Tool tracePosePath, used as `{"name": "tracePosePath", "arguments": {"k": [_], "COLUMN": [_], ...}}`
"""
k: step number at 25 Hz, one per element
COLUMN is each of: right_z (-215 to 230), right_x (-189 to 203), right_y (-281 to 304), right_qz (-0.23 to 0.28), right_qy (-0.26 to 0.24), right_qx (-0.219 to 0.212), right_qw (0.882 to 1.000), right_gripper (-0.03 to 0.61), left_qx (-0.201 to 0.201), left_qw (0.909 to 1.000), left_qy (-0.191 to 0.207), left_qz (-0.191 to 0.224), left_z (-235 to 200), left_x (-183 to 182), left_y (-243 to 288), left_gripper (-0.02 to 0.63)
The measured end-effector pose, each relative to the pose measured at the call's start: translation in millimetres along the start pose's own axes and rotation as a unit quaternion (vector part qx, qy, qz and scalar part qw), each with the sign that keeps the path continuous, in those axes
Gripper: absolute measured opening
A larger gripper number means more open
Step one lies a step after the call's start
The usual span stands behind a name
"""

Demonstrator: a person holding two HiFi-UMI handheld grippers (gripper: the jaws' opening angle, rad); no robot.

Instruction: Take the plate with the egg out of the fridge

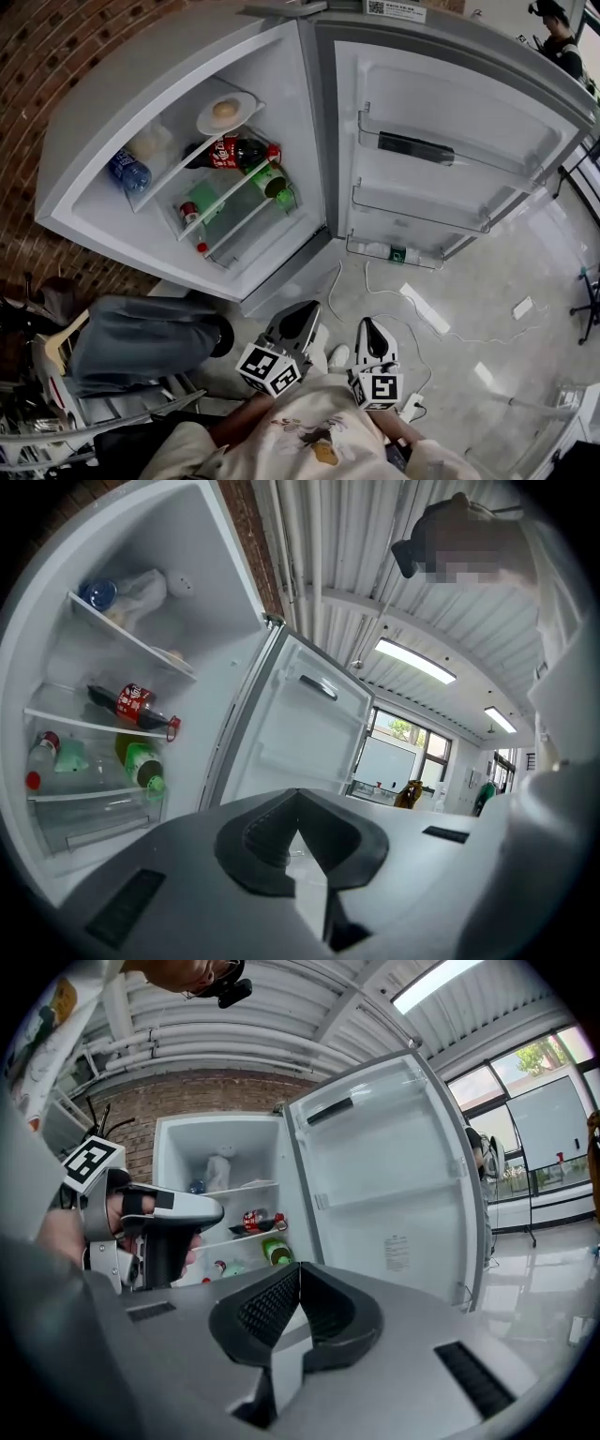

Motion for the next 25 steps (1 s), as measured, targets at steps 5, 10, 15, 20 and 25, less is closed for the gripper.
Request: {"name": "tracePosePath", "arguments": {"k": [5, 10, 15, 20, 25], "right_z": [-1, 2, -6, -19, -35], "right_x": [-15, -34, -49, -67, -74], "right_y": [28, 62, 100, 138, 172], "right_qz": [0.003, 0.009, 0.011, 0.032, 0.039], "right_qy": [-0.013, -0.029, -0.033, -0.066, -0.068], "right_qx": [-0.002, 0.004, -0.016, -0.051, -0.045], "right_qw": [1.000, 1.000, 0.999, 0.996, 0.996], "right_gripper": [0.006, 0.006, 0.006, 0.006, 0.006], "left_qx": [0.002, 0.009, 0.018, 0.034, 0.049], "left_qw": [1.0000, 0.9999, 0.9996, 0.9992, 0.9987], "left_qy": [-0.008, -0.014, -0.021, -0.022, -0.016], "left_qz": [-0.002, 0.003, 0.001, -0.005, 0.003], "left_z": [-23, -48, -72, -94, -126], "left_x": [-12, -30, -43, -52, -68], "left_y": [15, 34, 48, 65, 73], "left_gripper": [0.009, 0.009, 0.009, 0.009, 0.009]}}
Point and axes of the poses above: the fingertips, and each gripper's own axes: y forward along the fingers, z to its right, x out of its underside, the point moved 9 cm from there along -y, backward along the fingers
